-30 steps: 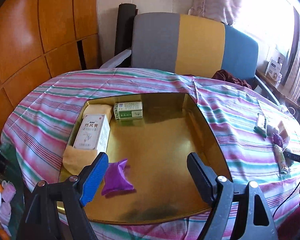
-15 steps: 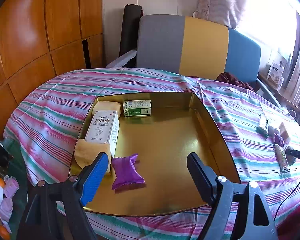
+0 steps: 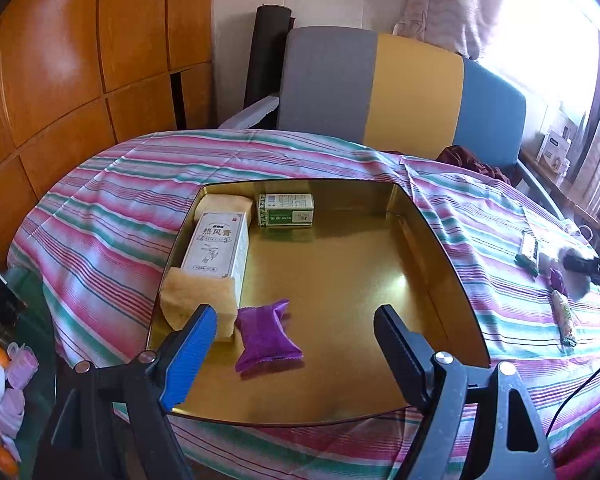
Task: Organize objects
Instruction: 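Carry the white gauze roll into the gold tray and release it with the right tool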
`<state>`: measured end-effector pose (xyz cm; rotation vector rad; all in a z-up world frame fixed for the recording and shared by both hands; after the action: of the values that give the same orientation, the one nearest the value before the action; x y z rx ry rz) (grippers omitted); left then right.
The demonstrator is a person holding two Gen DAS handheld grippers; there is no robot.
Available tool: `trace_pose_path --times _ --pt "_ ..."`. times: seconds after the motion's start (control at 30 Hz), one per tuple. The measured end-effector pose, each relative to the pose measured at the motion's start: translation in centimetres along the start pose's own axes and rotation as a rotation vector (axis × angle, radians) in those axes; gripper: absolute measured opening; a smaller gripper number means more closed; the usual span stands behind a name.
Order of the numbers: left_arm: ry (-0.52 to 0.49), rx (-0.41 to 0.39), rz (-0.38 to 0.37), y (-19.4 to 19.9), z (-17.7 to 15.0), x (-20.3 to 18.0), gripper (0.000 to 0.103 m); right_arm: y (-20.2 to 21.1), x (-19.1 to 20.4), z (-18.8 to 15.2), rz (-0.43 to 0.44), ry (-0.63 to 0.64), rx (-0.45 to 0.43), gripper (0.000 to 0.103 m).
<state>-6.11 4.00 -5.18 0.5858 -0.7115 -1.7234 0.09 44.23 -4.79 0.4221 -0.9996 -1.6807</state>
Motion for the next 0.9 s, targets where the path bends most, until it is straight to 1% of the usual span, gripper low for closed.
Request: trace_pose_path --times 0.17,0.3,0.43,0.5,0.57,0.73,0.83,0.9 --pt "0.02 0.004 0.012 0.0 -0.3 1.1 0.082 -1.3 9.6 -0.2 0.156 0.105 0.043 0.051" --pt "0.037 0.006 0.025 0.1 -0.6 2.4 0.082 -2.4 16.9 -0.5 0.281 0.157 0.09 0.051" --pt "0.067 0.017 0.036 0.1 -1.0 4.1 0.081 -4.1 22.4 -1.2 0.363 0.188 0.15 0.051" --pt "0.088 0.023 0.04 0.2 -1.3 5.2 0.079 -5.5 25.1 -2.0 0.382 0.203 0.192 0.051" --pt "0.123 0.033 0.051 0.1 -1.5 6.5 0.076 -7.1 27.0 -2.5 0.388 0.204 0.228 0.051" --pt "0.218 0.046 0.073 0.2 -2.2 9.8 0.075 -11.5 30.8 -3.2 0.384 0.139 0.314 0.051" --pt "0.231 0.048 0.065 0.0 -2.3 10.4 0.073 -13.9 32.8 -3.6 0.378 0.111 0.355 0.052" --pt "0.225 0.049 0.07 0.0 -2.4 10.5 0.073 -15.2 33.6 -3.7 0.37 0.087 0.373 0.055"
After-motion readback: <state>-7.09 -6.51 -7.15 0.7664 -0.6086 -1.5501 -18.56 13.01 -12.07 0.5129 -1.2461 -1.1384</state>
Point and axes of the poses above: each gripper's, at about its wrist camera, not at the fingertips, and y roughly against the way its jaws point, x to its left, z to its top, the point moved 4 cm from there along -y, roughly the way its jaws point, and after that the axes turned 2 degrees about -y, right-handed, at the moved point
